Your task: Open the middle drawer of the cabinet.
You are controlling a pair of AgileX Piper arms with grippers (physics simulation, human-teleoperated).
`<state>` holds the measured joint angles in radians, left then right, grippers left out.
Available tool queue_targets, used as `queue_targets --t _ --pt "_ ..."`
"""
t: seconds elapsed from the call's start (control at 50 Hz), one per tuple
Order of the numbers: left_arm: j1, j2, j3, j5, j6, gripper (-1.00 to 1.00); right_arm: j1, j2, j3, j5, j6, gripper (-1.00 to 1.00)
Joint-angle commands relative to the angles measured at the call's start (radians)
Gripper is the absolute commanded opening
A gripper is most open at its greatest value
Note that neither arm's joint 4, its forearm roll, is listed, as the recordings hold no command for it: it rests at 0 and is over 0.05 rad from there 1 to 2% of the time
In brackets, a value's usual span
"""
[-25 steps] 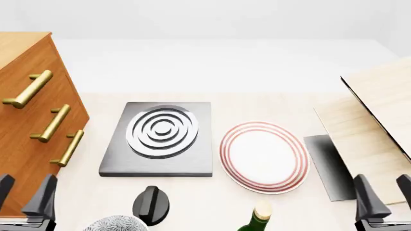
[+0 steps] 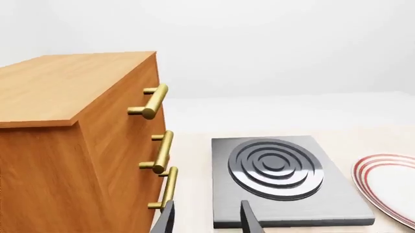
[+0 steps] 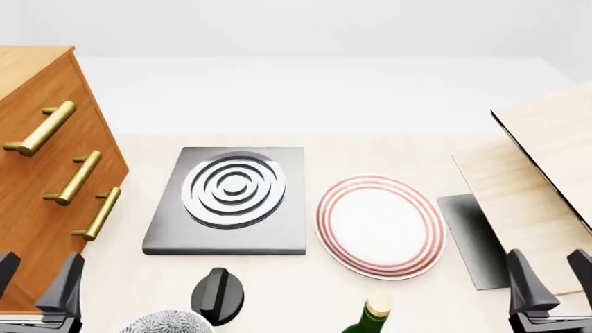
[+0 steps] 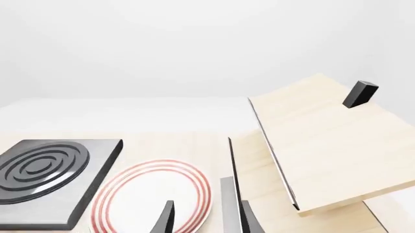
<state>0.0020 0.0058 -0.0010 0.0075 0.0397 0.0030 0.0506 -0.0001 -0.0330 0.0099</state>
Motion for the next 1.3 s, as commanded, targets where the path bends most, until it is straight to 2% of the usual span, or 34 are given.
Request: queue_targets --t 0.02,0.22,0.3,0.42,0.56,0.76,0.86,0.9,0.96,1.06,1.2,1.3 --pt "0.001 -0.003 0.000 -0.003 0.003 1.00 0.001 -0.006 0.000 0.005 -0.002 1.00" --pt "-0.006 -0.006 -0.005 -0.025 0.056 1.00 0.001 -0.006 0.000 0.005 -0.003 1.00" --pt "-0.030 -0.005 -0.036 -0.024 0.085 1.00 0.001 -0.007 0.000 0.005 -0.002 1.00" --pt "-0.130 -0.006 -0.110 -0.003 0.205 1.00 0.000 -0.005 0.000 0.003 -0.002 1.00" --pt "-0.185 -0.006 -0.176 0.031 0.309 1.00 0.001 -0.004 0.000 0.002 -0.003 1.00" --pt "-0.260 -0.006 -0.207 0.024 0.458 1.00 0.000 -0.005 0.000 0.004 -0.002 1.00" --pt "-0.278 -0.004 -0.233 0.065 0.535 1.00 0.000 -0.008 0.000 0.006 -0.002 1.00" --pt "-0.323 0.001 -0.232 0.036 0.621 1.00 0.000 -0.008 0.000 0.007 -0.003 1.00" --pt "-0.332 0.022 -0.236 0.020 0.665 1.00 0.000 -0.009 0.000 0.008 -0.002 1.00" --pt "-0.392 0.032 -0.172 -0.075 0.816 1.00 0.000 -0.011 0.000 0.009 -0.002 1.00" --pt "-0.415 0.127 -0.134 -0.182 0.927 1.00 0.000 -0.010 0.000 0.008 -0.002 1.00" --pt "-0.419 0.216 -0.132 -0.236 0.967 1.00 0.000 -0.011 0.000 0.009 -0.002 1.00"
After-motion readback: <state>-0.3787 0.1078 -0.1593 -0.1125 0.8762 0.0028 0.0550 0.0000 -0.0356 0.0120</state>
